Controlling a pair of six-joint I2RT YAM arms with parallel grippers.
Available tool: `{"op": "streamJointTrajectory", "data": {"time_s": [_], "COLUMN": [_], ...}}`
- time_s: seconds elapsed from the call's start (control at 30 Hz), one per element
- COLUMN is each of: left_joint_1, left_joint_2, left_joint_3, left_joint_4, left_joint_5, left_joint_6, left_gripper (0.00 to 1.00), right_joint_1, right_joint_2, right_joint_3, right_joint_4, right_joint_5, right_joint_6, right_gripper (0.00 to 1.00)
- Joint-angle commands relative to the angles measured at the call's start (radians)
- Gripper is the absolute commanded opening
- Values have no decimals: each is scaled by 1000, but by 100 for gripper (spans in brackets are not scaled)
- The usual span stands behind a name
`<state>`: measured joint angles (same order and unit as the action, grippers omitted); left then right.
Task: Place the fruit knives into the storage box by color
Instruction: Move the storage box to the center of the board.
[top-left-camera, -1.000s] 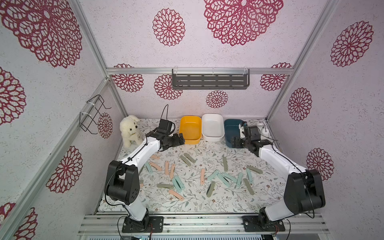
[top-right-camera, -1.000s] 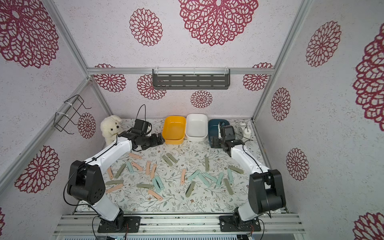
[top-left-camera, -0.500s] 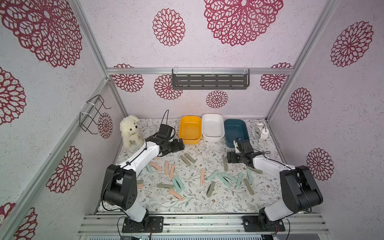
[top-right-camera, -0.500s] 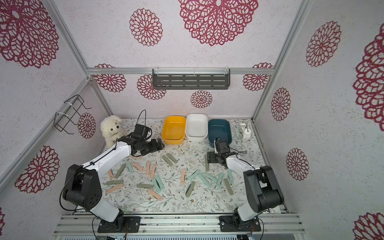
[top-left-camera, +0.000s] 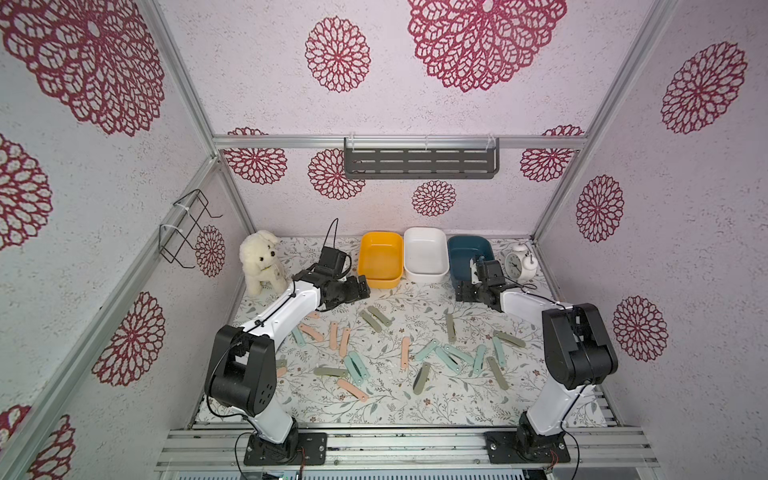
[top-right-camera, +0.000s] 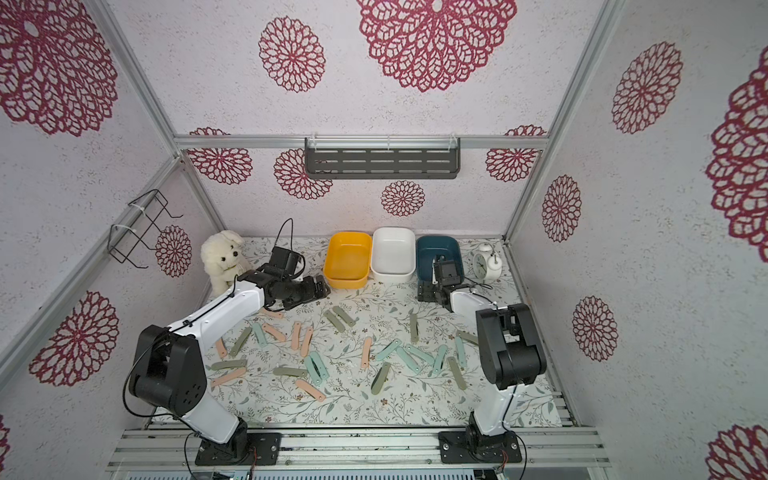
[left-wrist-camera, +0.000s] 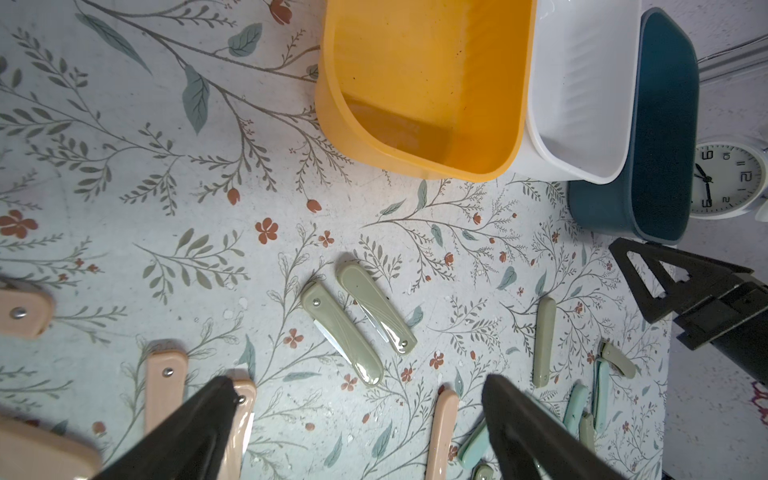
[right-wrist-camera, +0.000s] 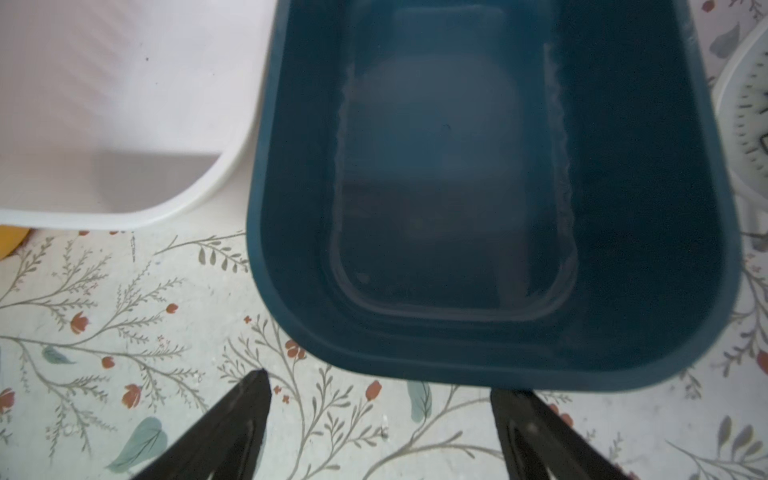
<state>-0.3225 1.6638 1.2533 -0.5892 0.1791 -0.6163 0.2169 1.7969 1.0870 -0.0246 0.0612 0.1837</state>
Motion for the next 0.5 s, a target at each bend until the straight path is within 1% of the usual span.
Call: {"op": "streamJointTrajectory", "data": {"time_s": [0.0, 0.17, 0.27, 0.37, 0.47], "left_joint_1": [-5, -6, -8, -9, -19], "left_joint_2": [36, 50, 44, 33, 15], "left_joint_3": [34, 47, 54, 63, 60], "left_joint_4": [6, 4, -8, -31, -64], "left_joint_5": [18, 21, 1, -38, -94], "left_joint_6": [-5, -3, -9, -10, -20], "left_gripper": [97, 97, 97, 97, 97], "right_joint_1": [-9, -15, -17, -15, 2], "right_joint_2": [35, 76, 95, 102, 71], "right_joint_3": [63, 117, 145, 161, 157], "right_joint_4": [1, -3, -6, -19, -71], "right_joint_5": [26, 29, 31, 29, 35], "right_joint_6": [-20, -25, -33, -35, -16], "right_gripper": [87, 87, 87, 87, 88]}}
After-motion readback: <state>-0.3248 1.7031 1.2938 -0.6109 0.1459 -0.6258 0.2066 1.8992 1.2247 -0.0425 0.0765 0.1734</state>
